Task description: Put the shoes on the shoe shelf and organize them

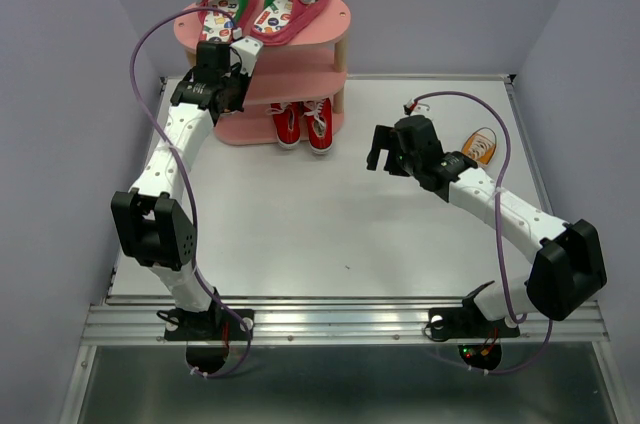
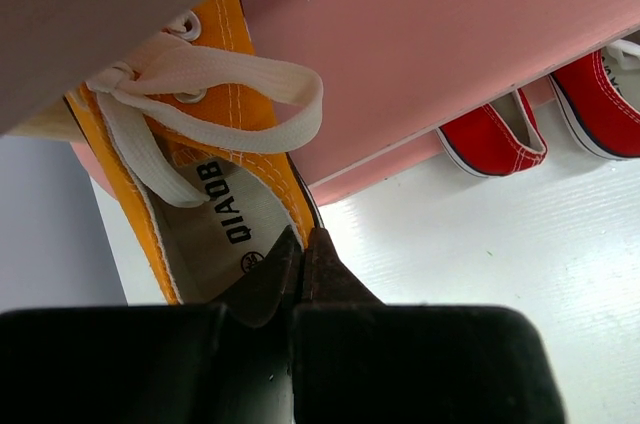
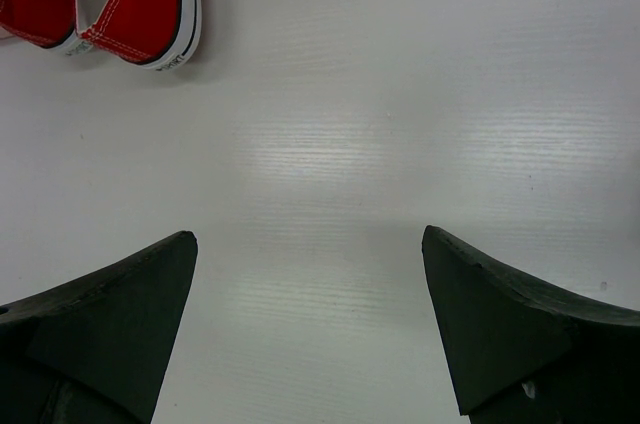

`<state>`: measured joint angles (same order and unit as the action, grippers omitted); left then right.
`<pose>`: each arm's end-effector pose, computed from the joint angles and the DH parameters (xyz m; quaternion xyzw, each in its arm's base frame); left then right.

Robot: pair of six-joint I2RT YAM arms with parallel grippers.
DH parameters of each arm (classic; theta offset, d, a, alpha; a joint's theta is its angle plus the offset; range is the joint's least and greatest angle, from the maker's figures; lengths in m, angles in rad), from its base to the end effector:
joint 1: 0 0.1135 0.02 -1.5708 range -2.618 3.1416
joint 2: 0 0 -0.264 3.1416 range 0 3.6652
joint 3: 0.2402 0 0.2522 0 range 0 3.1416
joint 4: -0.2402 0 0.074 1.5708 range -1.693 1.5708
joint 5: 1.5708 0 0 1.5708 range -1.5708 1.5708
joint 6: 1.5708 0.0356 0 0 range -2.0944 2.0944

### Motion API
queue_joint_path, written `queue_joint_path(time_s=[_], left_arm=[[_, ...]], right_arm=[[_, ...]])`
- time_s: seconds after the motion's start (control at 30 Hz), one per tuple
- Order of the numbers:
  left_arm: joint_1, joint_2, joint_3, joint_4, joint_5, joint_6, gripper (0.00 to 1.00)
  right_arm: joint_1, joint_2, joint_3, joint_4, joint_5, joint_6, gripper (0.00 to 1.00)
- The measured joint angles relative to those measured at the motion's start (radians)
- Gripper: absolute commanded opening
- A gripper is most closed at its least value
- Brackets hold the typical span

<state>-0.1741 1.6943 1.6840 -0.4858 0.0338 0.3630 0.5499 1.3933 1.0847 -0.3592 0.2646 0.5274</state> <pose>0.3883 -0.0695 0.3808 0.2363 0.8259 0.0338 0.5109 0.2692 0.1541 0.2890 0.0475 0.8925 0.1200 0.4322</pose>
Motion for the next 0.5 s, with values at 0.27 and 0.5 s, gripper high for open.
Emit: queue_joint_path(time_s=[0.27, 0.5], left_arm=[[0.006, 0.014, 0.001, 0.029, -0.012, -0.003, 0.19], [0.013, 0.031, 0.016, 0.079, -0.031, -0.003, 0.35]], right_arm=[[0.000, 0.000, 0.000, 0.000, -0.003, 0.001, 1.00], [0.000, 0.000, 0.000, 0.000, -0.003, 0.004, 1.00]])
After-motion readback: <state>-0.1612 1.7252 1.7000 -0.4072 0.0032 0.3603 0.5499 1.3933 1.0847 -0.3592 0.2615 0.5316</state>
